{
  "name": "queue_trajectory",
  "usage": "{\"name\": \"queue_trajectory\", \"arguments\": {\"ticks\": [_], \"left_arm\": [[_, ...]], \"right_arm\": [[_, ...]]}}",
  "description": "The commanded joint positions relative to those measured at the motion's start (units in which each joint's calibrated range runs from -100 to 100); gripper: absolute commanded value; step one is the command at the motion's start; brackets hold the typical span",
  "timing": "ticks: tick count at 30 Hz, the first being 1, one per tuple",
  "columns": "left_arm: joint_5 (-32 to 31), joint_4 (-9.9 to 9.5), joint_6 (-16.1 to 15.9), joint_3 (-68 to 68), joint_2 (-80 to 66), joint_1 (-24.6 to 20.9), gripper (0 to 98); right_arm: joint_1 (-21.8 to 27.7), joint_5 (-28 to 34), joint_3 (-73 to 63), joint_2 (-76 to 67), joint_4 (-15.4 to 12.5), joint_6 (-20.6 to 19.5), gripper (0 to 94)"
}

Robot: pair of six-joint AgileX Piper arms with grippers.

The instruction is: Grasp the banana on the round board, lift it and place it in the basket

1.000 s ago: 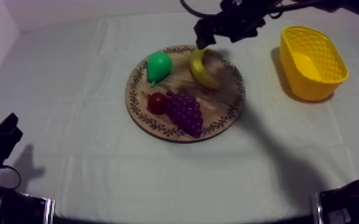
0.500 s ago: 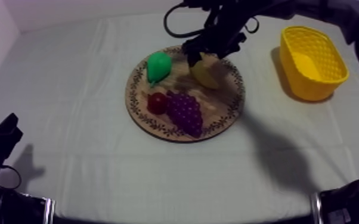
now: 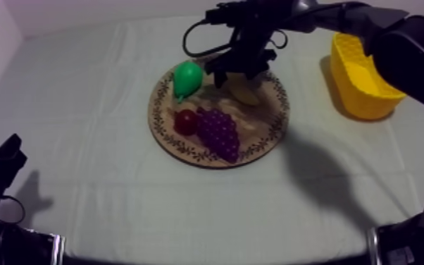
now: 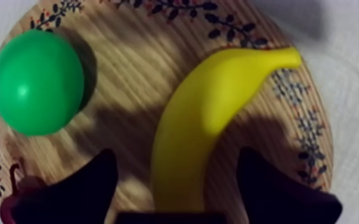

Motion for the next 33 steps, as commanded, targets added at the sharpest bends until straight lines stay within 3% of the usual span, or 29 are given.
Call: {"name": "queue_trajectory", "arguments": {"ticks": [1, 11, 33], "left_arm": [[-0.01, 0.01, -0.01, 0.02, 0.0, -0.03, 0.1], [-0.01, 0.01, -0.01, 0.02, 0.0, -0.03, 0.1], [-0.01, 0.01, -0.01, 0.02, 0.0, -0.03, 0.1]], "right_arm": [[-0.03, 0.22, -0.36, 0.18, 0.08, -0.01, 51.0], [0.06, 1.33, -2.8, 1.3, 0.26, -0.04, 32.7], [1.63, 4.01, -4.99, 0.5, -0.27, 0.99, 24.6]]}}
